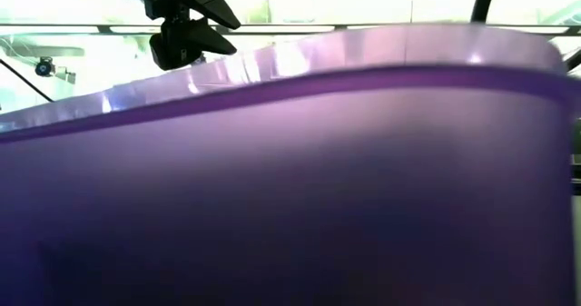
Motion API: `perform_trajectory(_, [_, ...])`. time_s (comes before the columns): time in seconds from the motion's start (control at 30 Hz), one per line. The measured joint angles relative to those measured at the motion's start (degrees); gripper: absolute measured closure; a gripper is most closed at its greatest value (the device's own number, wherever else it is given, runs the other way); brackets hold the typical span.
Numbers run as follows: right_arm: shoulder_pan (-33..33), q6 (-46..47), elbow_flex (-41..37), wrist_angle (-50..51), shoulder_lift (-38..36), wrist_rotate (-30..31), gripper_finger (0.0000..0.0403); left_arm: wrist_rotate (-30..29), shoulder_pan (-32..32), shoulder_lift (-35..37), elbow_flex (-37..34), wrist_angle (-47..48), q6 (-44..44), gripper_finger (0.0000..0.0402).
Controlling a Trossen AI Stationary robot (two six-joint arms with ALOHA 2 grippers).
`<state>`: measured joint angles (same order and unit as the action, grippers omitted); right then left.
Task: Pack school essentials
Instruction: Put the blue pencil into the purple supply box
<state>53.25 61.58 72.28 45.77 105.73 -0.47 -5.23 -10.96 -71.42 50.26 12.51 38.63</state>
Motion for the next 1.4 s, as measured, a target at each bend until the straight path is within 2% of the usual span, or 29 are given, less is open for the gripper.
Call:
perform_trajectory(0.33, [-0.1,4.6,-0.6,-0.8,2.1,-2.4,0.0267,-0.7,0.0,0.0,0.0,0.0,0.0,0.0260])
perform_trajectory(0.67, [-0.2,4.6,-0.7,-1.4,2.2,-3.6,0.0386,-1.1,0.0,0.0,0.0,0.0,0.0,0.0260])
perform_trajectory(0.87, [-0.4,5.1,-0.2,-1.3,1.8,-3.7,0.0392,-1.1,0.0,0.0,0.0,0.0,0.0,0.0260])
perform_trajectory(1.13, [-1.2,4.5,0.1,-1.3,-3.4,-1.8,0.0393,-1.1,0.0,0.0,0.0,0.0,0.0,0.0260])
perform_trajectory(1.4, [-4.0,-4.3,0.5,-1.1,-8.5,2.2,0.0394,-1.1,0.0,0.0,0.0,0.0,0.0,0.0260])
